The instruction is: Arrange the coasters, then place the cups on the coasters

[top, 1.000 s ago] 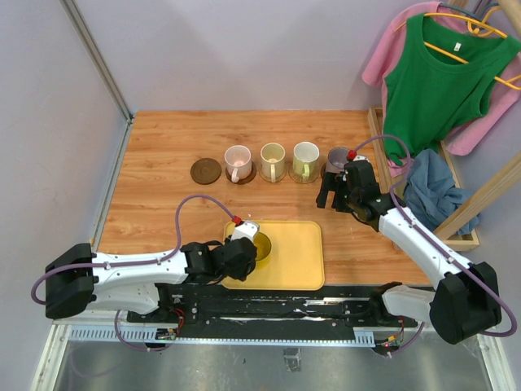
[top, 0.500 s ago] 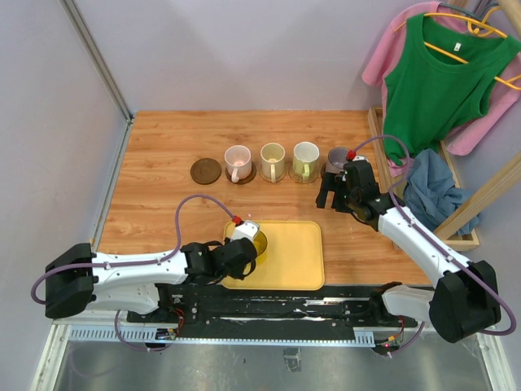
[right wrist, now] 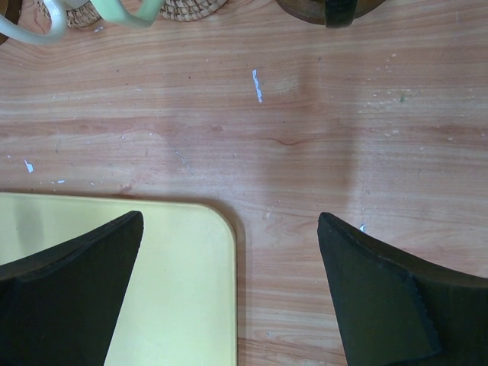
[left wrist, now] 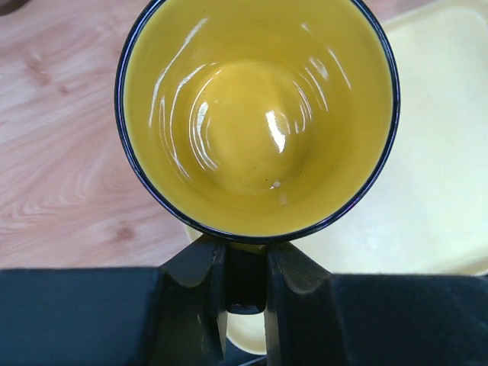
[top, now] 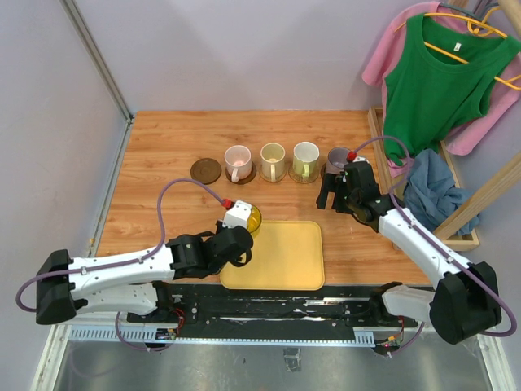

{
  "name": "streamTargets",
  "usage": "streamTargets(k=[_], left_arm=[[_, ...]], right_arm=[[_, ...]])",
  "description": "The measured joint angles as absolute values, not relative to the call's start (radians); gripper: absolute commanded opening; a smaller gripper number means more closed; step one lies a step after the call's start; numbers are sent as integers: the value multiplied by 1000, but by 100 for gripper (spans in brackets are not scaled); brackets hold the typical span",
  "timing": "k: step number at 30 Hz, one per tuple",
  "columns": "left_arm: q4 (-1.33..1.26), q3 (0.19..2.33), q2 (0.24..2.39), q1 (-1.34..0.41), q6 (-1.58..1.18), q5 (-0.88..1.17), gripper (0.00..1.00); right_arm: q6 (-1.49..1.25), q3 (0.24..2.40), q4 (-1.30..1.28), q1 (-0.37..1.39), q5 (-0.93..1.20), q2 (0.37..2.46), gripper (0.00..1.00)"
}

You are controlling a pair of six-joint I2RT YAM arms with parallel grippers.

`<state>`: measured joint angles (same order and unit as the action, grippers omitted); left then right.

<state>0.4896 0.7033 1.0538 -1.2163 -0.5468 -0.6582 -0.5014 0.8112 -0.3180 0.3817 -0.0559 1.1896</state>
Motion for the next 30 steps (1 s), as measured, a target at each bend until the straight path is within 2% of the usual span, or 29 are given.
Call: streamTargets(k=[5,14,24,30], left_arm=[[512,709,1016,-1114,-535,-687,1],[377,707,943,-768,-408,-620,0],[171,710,1163,-460,-287,-447,0],[119,785,1336,-323,-261,-346,0]], right_arm=[[-498,810,-319,382,-75,1184,98],[-474,810,-321,381,-130,1154,98],[-444,810,-334,338,-157,1132,98],[-424,826,-345,321,-165,1121,98]])
